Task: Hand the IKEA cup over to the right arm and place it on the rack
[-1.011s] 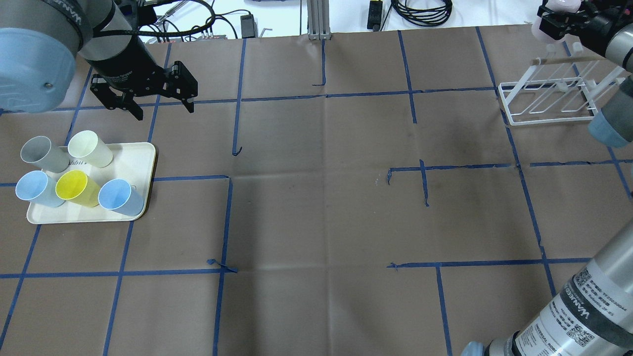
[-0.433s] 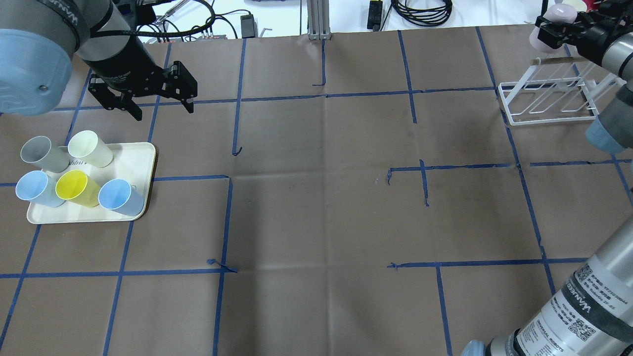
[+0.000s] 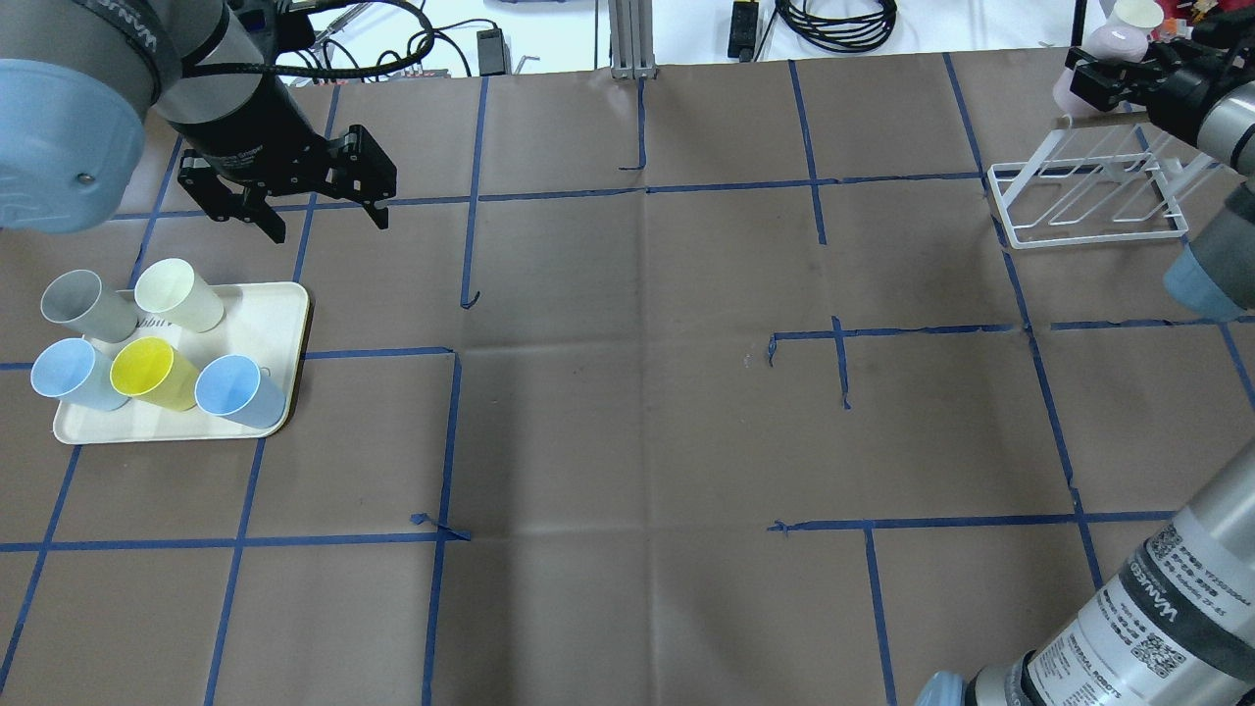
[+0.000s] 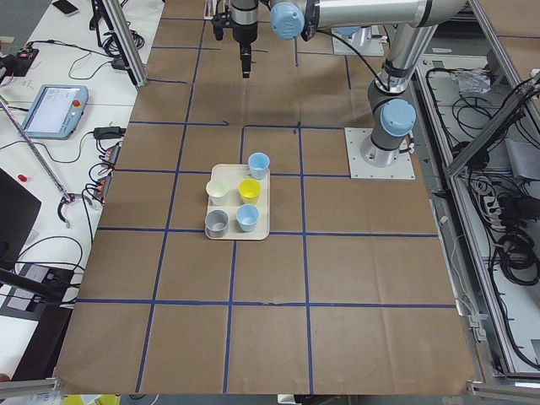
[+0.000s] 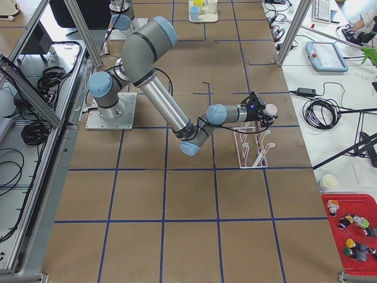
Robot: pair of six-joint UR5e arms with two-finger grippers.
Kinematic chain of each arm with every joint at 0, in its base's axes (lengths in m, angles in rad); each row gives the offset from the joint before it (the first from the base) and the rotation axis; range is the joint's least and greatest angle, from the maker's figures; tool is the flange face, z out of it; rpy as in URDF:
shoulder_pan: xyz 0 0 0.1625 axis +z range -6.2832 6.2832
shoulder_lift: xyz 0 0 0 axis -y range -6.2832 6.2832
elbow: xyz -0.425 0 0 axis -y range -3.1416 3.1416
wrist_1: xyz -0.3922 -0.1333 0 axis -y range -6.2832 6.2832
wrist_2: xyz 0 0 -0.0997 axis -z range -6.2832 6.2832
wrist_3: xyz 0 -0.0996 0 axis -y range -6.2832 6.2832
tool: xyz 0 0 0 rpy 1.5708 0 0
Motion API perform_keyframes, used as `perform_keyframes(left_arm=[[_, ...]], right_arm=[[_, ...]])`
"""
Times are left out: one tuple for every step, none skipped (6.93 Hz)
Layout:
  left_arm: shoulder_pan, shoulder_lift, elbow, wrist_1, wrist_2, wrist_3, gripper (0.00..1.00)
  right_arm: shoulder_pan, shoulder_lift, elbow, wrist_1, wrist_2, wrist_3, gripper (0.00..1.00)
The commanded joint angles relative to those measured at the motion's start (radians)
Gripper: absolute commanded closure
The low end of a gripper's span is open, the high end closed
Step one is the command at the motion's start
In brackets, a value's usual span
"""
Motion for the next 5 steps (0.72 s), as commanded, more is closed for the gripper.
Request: perform_keyframes(left_arm=[[-0.001,0.003,-0.001,0.0,0.0,0.0,0.0],[-0.001,0.005,-0.003,0.0,0.0,0.0,0.0],[-0.001,0.008,-0.007,0.0,0.0,0.0,0.0],[0.0,0.012,-0.016,0.0,0.0,0.003,0.01],[0.0,0.011,-0.016,0.0,0.0,0.003,0.0]], right_arm=[[-0.013,0.001,0.008,0.0,0.0,0.0,0.79],[-0.013,0.002,0.008,0.0,-0.002,0.0,0.7],[-0.012,0.002,0.009,0.0,-0.002,0.003,0.38],[-0.012,0.004,0.008,0.0,-0.002,0.007,0.1],[-0.01,0.001,0.008,-0.001,-0.003,0.011,0.01]])
